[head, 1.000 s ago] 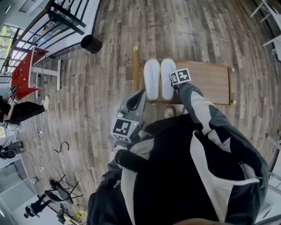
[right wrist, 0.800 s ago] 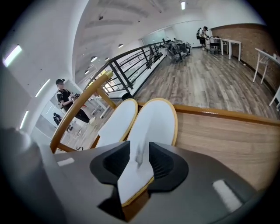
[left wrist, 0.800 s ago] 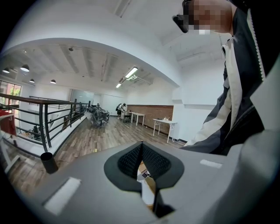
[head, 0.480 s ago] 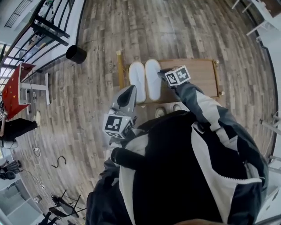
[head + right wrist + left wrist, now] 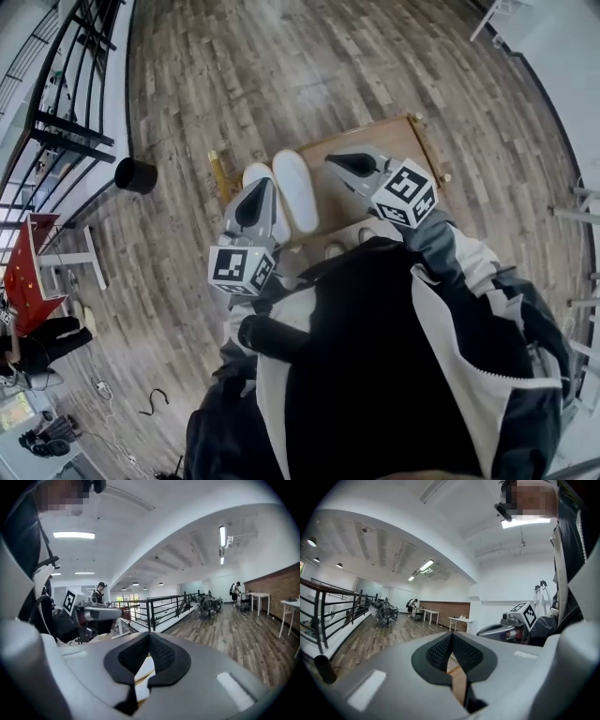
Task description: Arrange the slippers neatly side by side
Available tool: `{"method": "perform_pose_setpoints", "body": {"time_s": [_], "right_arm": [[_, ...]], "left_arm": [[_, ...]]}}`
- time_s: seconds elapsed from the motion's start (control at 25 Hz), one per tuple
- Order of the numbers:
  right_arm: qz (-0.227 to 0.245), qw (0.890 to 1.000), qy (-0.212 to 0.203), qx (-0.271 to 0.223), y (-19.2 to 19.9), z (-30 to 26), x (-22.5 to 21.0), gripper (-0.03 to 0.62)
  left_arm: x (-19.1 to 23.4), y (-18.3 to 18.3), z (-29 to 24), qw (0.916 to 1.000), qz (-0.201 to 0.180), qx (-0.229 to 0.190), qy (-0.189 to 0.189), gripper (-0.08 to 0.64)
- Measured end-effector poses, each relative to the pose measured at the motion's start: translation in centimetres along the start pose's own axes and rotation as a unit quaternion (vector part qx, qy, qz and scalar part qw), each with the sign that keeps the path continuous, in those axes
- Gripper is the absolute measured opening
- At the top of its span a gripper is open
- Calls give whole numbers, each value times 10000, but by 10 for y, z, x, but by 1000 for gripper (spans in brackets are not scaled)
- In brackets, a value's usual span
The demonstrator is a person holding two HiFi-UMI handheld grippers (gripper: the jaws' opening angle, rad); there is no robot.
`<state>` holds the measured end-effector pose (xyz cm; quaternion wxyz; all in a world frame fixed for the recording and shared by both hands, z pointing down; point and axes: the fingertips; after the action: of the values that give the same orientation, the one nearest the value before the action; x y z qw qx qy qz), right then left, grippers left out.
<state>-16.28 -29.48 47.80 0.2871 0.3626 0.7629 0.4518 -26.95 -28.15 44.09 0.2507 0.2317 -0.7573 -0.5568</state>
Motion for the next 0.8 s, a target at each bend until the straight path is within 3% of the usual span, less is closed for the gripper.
{"method": "perform_pose_setpoints", "body": {"time_s": [0.16, 0.36, 0.8], "right_arm": [[239, 9983, 357, -395, -13, 43, 11, 3], [163, 9960, 640, -603, -15, 63, 3, 2], [339, 9966, 575, -477, -17, 46, 6, 2]], "left_arm": [[-21, -2, -14, 9994, -232, 96, 258, 18], [-33, -2, -24, 9986, -372, 130, 359, 18], [-24, -5, -15, 9991, -330, 77, 250, 18]]}}
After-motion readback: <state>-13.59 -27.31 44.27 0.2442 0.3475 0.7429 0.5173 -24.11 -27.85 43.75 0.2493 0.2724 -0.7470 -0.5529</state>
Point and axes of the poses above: the fingertips, and each gripper's own axes: z backward along the fingers, x to its left, y out of its underside, and after that the axes turned 10 degrees about x, right-handed
